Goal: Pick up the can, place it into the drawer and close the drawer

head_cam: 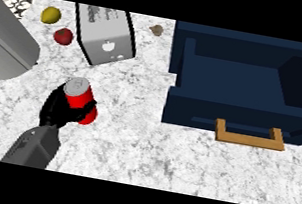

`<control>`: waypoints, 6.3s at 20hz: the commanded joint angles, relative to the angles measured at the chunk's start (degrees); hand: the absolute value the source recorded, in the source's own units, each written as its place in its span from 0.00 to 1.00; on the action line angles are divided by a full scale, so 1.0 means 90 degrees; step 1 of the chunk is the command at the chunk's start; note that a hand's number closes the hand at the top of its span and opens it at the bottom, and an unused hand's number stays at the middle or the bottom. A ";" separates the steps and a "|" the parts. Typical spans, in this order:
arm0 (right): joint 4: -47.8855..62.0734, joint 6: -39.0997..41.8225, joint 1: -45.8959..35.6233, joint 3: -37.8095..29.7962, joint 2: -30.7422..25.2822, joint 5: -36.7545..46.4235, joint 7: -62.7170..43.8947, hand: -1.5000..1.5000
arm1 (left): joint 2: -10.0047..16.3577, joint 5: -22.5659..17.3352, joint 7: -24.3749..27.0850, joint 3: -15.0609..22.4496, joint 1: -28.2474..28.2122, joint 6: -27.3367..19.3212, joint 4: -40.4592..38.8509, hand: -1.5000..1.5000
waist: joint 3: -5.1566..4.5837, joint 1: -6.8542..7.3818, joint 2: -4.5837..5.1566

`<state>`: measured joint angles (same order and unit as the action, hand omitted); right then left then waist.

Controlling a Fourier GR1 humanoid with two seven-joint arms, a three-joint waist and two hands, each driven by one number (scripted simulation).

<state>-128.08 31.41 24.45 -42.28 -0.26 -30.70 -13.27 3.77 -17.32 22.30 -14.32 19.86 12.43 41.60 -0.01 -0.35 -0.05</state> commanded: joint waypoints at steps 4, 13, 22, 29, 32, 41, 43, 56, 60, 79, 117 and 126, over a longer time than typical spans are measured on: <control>-0.0668 -0.0615 0.0245 0.0325 0.0025 -0.0070 -0.0320 0.00 | -0.0403 -0.0138 -0.0387 0.0304 -0.0104 -0.0626 0.1129 1.00 | 0.0002 0.0015 -0.0010; 0.0151 -0.0192 -0.0197 0.0015 -0.0131 0.0161 0.0048 0.00 | -0.0415 -0.0188 -0.1029 0.0972 -0.0279 -0.1200 0.2843 1.00 | 0.0004 0.0046 -0.0007; -0.0549 -0.0225 0.0412 -0.0053 0.0019 -0.0546 -0.0214 0.00 | -0.0417 0.0179 -0.2405 0.1480 0.0305 -0.2239 0.4076 1.00 | 0.0001 -0.0018 -0.0009; -0.0558 -0.0447 0.0672 0.0286 0.0028 -0.0195 0.0071 0.00 | -0.0418 0.0381 -0.3498 0.1826 0.1089 -0.3226 0.4791 1.00 | 0.0004 -0.0032 -0.0012; -0.0578 -0.0734 0.0038 0.0222 0.0008 -0.0096 -0.0220 0.00 | -0.0384 0.0529 -0.3337 0.1760 0.1627 -0.3202 0.4286 1.00 | 0.0001 -0.0019 0.0006; -0.0127 -0.0348 0.0171 -0.0047 -0.0314 -0.0617 -0.0207 0.00 | -0.0419 0.0351 -0.3619 0.2427 0.3044 -0.4447 0.3444 1.00 | 0.0003 -0.0088 0.0008; -0.0332 -0.0623 0.0010 0.0379 0.0023 0.0016 -0.0189 0.00 | -0.0418 0.0415 -0.4003 0.2001 0.3457 -0.4163 0.3249 1.00 | 0.0003 -0.0046 0.0012; -0.0321 -0.0640 -0.0379 0.0499 -0.0081 0.0084 -0.0371 0.00 | -0.0419 -0.0704 -0.2712 0.2686 0.5039 -0.4948 0.0905 1.00 | 0.0004 -0.0197 0.0058; -0.0474 -0.0775 -0.0320 0.0643 0.0026 0.0266 -0.0360 0.00 | -0.0419 -0.0953 -0.2758 0.2822 0.5826 -0.5250 0.0468 1.00 | 0.0004 -0.0211 0.0051; -0.0140 -0.0653 -0.0417 0.0385 -0.0257 -0.0200 -0.0287 0.00 | -0.0419 -0.3122 -0.1994 0.4588 0.6306 -0.5776 -0.0759 1.00 | 0.0013 -0.0423 0.0075; -0.1104 -0.0256 -0.1604 0.1038 -0.0642 0.2399 0.0666 0.00 | -0.0419 -0.4775 -0.0582 0.5519 0.6676 -0.6508 -0.1332 0.00 | 0.0009 -0.0344 0.0135; -0.0886 -0.0492 -0.2426 0.2484 -0.0672 0.5243 0.1015 0.00 | -0.0419 -0.4799 -0.0779 0.5335 0.7050 -0.6409 -0.1546 0.00 | 0.0006 -0.0061 0.0093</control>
<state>-137.29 27.70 5.04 -25.38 -6.54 6.28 -6.17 0.00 -59.88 15.83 34.13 82.78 -44.93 27.14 0.03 -1.57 0.96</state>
